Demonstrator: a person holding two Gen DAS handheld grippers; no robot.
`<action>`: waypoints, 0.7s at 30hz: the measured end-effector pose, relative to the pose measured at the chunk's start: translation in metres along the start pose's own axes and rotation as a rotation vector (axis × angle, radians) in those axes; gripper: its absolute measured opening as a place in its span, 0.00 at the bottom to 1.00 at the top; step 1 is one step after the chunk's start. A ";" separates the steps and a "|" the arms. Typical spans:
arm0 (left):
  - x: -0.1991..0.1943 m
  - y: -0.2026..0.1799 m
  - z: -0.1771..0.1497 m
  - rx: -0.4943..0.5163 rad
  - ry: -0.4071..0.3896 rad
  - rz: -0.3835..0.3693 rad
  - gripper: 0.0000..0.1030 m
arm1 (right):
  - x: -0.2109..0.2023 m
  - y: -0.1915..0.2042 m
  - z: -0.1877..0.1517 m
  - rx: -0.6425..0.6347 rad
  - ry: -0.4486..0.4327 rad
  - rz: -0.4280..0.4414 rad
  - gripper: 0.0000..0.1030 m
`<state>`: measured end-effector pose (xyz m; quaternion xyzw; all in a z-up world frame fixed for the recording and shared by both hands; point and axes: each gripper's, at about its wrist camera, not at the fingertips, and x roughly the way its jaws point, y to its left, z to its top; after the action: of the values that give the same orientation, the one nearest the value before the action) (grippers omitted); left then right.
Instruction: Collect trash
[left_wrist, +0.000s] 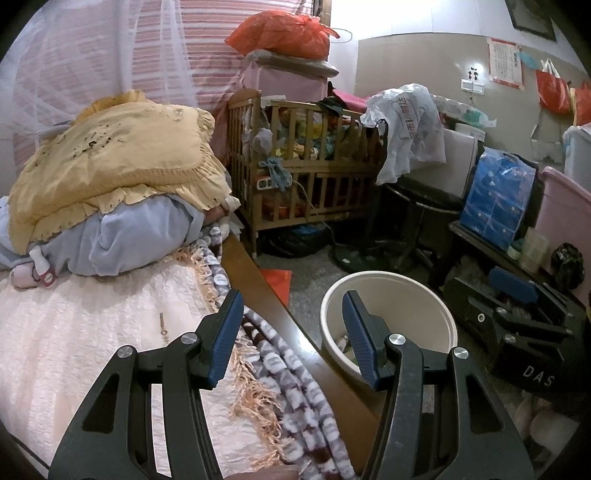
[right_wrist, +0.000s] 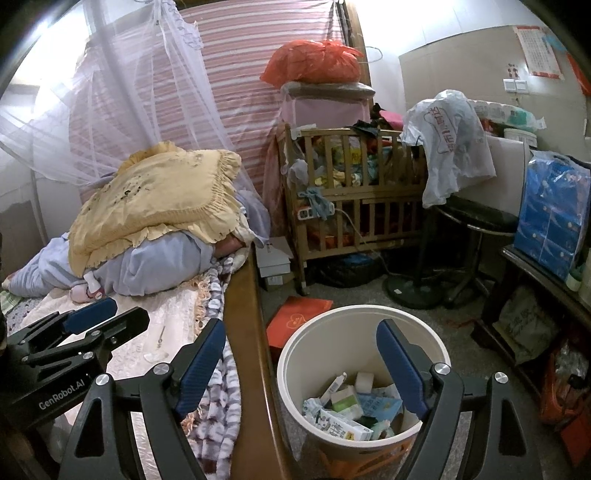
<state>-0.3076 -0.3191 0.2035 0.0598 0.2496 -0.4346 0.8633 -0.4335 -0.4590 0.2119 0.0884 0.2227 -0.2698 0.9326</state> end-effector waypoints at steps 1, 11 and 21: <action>0.000 0.000 0.000 0.000 0.000 0.000 0.53 | 0.000 0.000 0.000 0.000 0.000 -0.001 0.80; 0.003 0.002 -0.002 -0.005 0.008 0.001 0.53 | 0.000 0.000 -0.003 0.002 0.007 -0.002 0.80; 0.004 0.002 -0.004 -0.002 0.011 -0.001 0.53 | 0.002 -0.003 -0.005 0.004 0.011 -0.002 0.81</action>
<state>-0.3050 -0.3195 0.1977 0.0615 0.2549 -0.4343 0.8617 -0.4356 -0.4615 0.2062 0.0915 0.2273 -0.2705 0.9310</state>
